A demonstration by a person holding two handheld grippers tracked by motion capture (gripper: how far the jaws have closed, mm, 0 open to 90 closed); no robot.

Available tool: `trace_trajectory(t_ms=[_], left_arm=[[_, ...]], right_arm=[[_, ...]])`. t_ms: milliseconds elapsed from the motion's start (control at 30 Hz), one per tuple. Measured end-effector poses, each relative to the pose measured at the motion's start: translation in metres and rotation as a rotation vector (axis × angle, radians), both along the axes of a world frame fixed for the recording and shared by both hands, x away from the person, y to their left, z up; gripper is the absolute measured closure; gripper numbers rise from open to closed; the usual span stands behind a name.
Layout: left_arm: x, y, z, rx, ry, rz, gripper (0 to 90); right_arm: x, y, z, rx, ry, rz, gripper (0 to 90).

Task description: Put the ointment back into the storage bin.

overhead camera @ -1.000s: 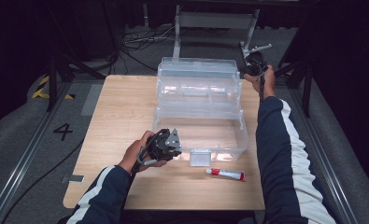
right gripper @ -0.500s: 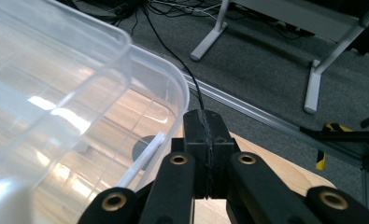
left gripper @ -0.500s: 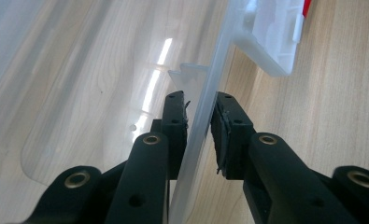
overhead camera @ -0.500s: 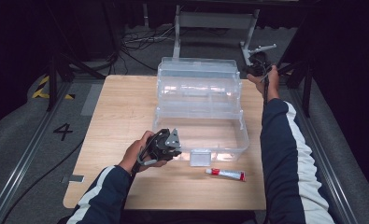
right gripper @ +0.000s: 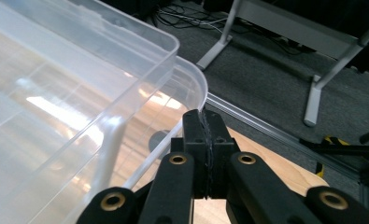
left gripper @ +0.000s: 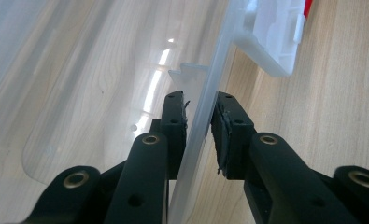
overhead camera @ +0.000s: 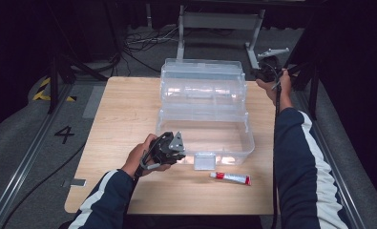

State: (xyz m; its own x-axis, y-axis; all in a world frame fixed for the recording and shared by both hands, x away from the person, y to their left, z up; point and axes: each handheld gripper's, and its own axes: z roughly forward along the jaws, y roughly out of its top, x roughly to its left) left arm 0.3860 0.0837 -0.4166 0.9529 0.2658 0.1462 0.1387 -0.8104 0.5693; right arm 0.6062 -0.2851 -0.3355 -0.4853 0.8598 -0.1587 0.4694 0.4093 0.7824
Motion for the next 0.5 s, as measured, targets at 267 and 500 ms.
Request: trace_trajectory(t_ms=[267,500], left_arm=[[0.000,0.000,0.000,0.002,-0.003,-0.003,76.0],[0.000,0.000,0.000,0.001,-0.002,-0.004,76.1]], right_arm=[[-0.027,-0.006,0.003,-0.046,-0.010,0.052,88.9],[-0.052,-0.011,0.007,-0.073,-0.021,0.081,88.8]])
